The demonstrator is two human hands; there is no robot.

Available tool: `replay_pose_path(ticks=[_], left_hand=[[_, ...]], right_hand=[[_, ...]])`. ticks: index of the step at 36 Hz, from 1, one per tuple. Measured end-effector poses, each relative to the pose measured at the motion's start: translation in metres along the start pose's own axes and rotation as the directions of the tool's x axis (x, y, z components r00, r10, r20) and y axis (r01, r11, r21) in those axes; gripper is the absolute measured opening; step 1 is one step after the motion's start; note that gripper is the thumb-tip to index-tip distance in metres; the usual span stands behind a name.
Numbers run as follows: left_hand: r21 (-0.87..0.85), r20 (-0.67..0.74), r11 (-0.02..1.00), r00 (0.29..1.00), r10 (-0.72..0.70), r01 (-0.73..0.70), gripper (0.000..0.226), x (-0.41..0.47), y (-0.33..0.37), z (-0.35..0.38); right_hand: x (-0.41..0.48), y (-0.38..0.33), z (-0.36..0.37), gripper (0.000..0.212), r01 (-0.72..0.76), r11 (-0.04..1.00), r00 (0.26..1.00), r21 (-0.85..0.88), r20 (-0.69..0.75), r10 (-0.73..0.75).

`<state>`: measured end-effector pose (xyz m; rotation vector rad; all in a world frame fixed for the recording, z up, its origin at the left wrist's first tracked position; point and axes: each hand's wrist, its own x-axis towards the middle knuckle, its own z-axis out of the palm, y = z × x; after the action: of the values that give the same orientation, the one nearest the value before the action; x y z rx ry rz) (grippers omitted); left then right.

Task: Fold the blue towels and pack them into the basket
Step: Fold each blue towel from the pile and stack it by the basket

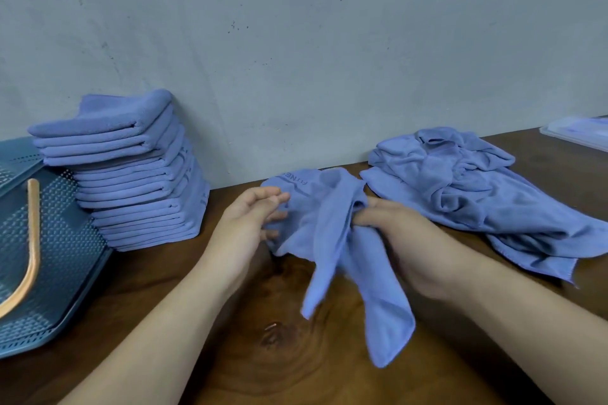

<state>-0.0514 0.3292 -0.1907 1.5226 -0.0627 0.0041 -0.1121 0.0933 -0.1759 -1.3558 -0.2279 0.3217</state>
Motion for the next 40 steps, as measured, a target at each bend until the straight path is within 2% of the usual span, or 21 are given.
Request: replay_pose_path(ticks=[2,5,9,12,14,18,21,24,28,32,35,37,38,40], left_hand=[[0.079,-0.024,0.997,0.999,0.024,-0.022,0.015,0.000,-0.003,-0.001],[0.147,-0.002,0.987,0.998,0.070,-0.068,0.013,-0.003,-0.009,-0.002],[0.256,0.218,0.950,0.968,0.122,-0.177,0.023,-0.013,-0.010,-0.002],[0.375,0.385,0.892,0.918,0.097,-0.251,0.013,-0.028,-0.016,0.000],[0.449,0.412,0.841,0.905,0.106,-0.303,0.004,-0.039,-0.021,0.001],[0.475,0.366,0.816,0.917,0.157,-0.329,0.006,-0.057,-0.022,0.004],[0.431,0.297,0.836,0.928,0.225,-0.340,0.008,-0.067,-0.013,-0.001],[0.469,0.207,0.817,0.941,0.267,-0.335,0.009,-0.077,-0.007,-0.019],[0.528,0.108,0.799,0.957,0.271,-0.286,0.009,-0.086,-0.002,-0.049],[0.598,0.090,0.766,0.970,0.227,-0.235,0.012,-0.091,-0.005,-0.071],[0.687,0.038,0.701,0.974,0.225,-0.188,0.014,-0.089,-0.012,-0.080],[0.753,0.038,0.620,0.955,0.293,-0.220,0.014,-0.091,-0.012,-0.078],[0.781,0.096,0.555,0.934,0.345,-0.286,0.015,-0.095,-0.010,-0.075],[0.781,0.319,0.391,0.849,0.420,-0.487,0.013,-0.105,-0.002,-0.066]], right_hand=[[-0.002,-0.007,-0.010,0.024,-0.067,0.991,0.998,-0.119,-0.002,0.067],[-0.005,-0.009,-0.028,0.044,-0.177,0.918,0.984,-0.355,-0.062,0.166],[-0.010,-0.016,-0.036,0.038,-0.277,0.824,0.960,-0.494,-0.179,0.216],[-0.005,-0.010,-0.038,0.039,-0.298,0.732,0.951,-0.613,-0.258,0.171],[-0.001,-0.004,-0.040,0.038,-0.280,0.684,0.954,-0.673,-0.277,0.117],[0.001,0.001,-0.048,0.045,-0.237,0.663,0.968,-0.710,-0.229,0.100],[0.002,-0.002,-0.056,0.048,-0.178,0.717,0.983,-0.674,-0.155,0.099],[-0.001,-0.012,-0.064,0.051,-0.093,0.765,0.996,-0.638,-0.063,0.068],[-0.007,-0.022,-0.077,0.064,-0.035,0.717,0.994,-0.696,0.053,0.100],[-0.012,-0.026,-0.090,0.060,-0.101,0.618,0.977,-0.779,0.040,0.210],[-0.009,-0.022,-0.091,0.051,-0.122,0.572,0.976,-0.811,0.007,0.218],[-0.005,-0.014,-0.087,0.034,-0.098,0.574,0.992,-0.813,-0.032,0.125],[-0.004,-0.011,-0.084,0.026,-0.069,0.562,0.997,-0.824,-0.047,0.054],[-0.004,-0.011,-0.079,0.024,0.030,0.496,0.995,-0.868,-0.019,-0.093]])
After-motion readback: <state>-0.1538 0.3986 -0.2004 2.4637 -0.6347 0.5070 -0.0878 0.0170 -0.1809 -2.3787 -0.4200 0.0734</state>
